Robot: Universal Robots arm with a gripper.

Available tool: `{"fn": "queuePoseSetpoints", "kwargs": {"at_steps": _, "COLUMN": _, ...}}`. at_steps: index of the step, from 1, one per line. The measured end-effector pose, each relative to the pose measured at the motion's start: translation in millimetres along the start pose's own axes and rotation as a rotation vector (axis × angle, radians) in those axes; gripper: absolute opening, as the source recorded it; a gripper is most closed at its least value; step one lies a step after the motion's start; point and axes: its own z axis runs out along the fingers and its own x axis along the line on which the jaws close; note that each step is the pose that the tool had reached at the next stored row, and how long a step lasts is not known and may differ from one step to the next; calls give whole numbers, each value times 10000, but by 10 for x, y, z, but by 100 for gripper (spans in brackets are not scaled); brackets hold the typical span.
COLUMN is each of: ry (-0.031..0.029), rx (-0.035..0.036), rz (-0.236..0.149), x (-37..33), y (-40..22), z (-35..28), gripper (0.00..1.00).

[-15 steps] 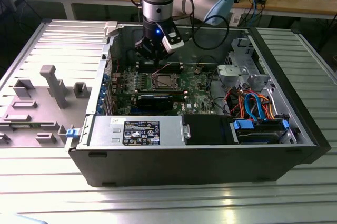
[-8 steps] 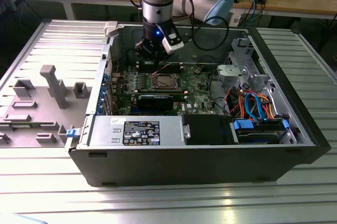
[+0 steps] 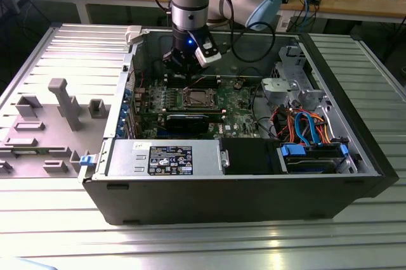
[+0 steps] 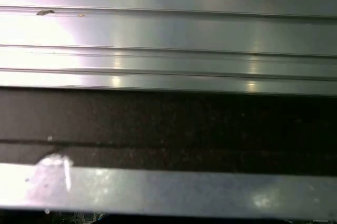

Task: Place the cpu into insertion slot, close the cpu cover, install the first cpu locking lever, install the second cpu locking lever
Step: 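Install the first cpu locking lever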

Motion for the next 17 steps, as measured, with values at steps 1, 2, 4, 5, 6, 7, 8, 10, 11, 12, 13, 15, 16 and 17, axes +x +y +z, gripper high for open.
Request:
{"fn": "queuePoseSetpoints", "kwargs": {"at_steps": 1, "ry": 0, "rx": 0, "rz": 0, "x": 0, "y": 0, "z": 5, "gripper": 11}}
{"fn": "queuePoseSetpoints", "kwargs": {"at_steps": 2, "ry": 0, "rx": 0, "rz": 0, "x": 0, "y": 0, "z": 11, "gripper": 11}}
{"fn": "queuePoseSetpoints", "kwargs": {"at_steps": 4, "ry": 0, "rx": 0, "rz": 0, "x": 0, "y": -1, "z": 21, "gripper": 11}}
{"fn": "queuePoseSetpoints", "kwargs": {"at_steps": 5, "ry": 1, "rx": 1, "rz": 0, "x": 0, "y": -1, "z": 24, "gripper": 11}}
{"fn": "queuePoseSetpoints", "kwargs": {"at_steps": 6, "ry": 0, "rx": 0, "rz": 0, "x": 0, "y": -1, "z": 32, "gripper": 11}}
{"fn": "queuePoseSetpoints", "kwargs": {"at_steps": 7, "ry": 1, "rx": 1, "rz": 0, "x": -1, "y": -1, "z": 41, "gripper": 11}}
{"fn": "queuePoseSetpoints", "kwargs": {"at_steps": 8, "ry": 0, "rx": 1, "rz": 0, "x": -1, "y": -2, "z": 52, "gripper": 11}}
{"fn": "queuePoseSetpoints", "kwargs": {"at_steps": 10, "ry": 1, "rx": 1, "rz": 0, "x": -1, "y": -2, "z": 61, "gripper": 11}}
{"fn": "queuePoseSetpoints", "kwargs": {"at_steps": 11, "ry": 1, "rx": 1, "rz": 0, "x": -1, "y": -2, "z": 67, "gripper": 11}}
{"fn": "queuePoseSetpoints", "kwargs": {"at_steps": 12, "ry": 1, "rx": 1, "rz": -1, "x": -1, "y": -2, "z": 70, "gripper": 11}}
{"fn": "queuePoseSetpoints", "kwargs": {"at_steps": 13, "ry": 1, "rx": 1, "rz": 0, "x": -1, "y": -2, "z": 73, "gripper": 11}}
{"fn": "queuePoseSetpoints", "kwargs": {"at_steps": 15, "ry": 12, "rx": -4, "rz": -423, "x": -124, "y": -7, "z": 105, "gripper": 11}}
{"fn": "queuePoseSetpoints", "kwargs": {"at_steps": 16, "ry": 17, "rx": -6, "rz": -647, "x": -178, "y": -9, "z": 110, "gripper": 11}}
{"fn": "queuePoseSetpoints", "kwargs": {"at_steps": 17, "ry": 22, "rx": -8, "rz": -852, "x": -232, "y": -11, "z": 117, "gripper": 11}}
